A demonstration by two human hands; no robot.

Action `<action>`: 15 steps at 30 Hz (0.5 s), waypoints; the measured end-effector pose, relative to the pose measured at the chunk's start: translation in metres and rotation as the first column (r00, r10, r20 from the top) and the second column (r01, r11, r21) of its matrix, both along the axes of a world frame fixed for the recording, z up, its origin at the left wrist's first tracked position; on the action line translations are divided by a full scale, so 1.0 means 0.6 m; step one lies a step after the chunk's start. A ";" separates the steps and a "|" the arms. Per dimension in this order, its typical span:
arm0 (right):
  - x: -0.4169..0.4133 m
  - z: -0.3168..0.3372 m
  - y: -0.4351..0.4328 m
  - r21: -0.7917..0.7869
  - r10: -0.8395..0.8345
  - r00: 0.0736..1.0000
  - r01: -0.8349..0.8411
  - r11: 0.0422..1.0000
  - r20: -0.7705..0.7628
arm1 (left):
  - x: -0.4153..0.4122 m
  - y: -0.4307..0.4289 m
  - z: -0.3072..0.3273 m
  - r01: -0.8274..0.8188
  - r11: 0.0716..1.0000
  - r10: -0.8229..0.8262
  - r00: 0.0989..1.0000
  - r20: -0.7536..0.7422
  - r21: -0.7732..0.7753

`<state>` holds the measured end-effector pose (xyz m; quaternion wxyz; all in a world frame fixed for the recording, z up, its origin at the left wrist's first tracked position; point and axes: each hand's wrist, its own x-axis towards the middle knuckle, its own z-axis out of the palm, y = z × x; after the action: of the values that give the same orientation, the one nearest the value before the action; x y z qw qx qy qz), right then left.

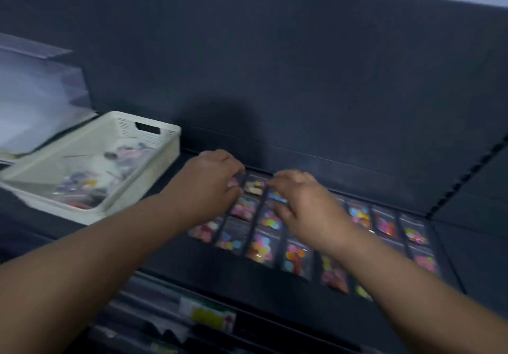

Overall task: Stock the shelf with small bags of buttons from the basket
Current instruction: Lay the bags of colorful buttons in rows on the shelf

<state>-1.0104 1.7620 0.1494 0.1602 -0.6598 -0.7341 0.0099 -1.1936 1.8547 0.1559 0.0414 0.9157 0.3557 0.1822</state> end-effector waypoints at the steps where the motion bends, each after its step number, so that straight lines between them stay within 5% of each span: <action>1: -0.027 0.005 0.023 -0.005 0.018 1.000 -0.018 1.000 -0.012 | -0.031 0.019 0.007 -0.024 1.000 0.024 1.000 0.001 0.000; 8: -0.212 0.023 0.185 0.025 0.149 0.987 -0.148 0.989 -0.054 | -0.238 0.167 0.023 -0.222 0.975 0.222 0.975 -0.002 -0.001; 15: -0.339 0.013 0.310 -0.105 0.232 0.968 -0.241 0.965 -0.092 | -0.387 0.262 -0.009 -0.337 0.938 0.333 0.941 -0.056 -0.082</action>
<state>-1.2137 1.9483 0.1572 0.1481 -0.5745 -0.7991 0.0972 -1.4260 2.0121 0.1508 0.0441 0.8426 0.5150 0.1515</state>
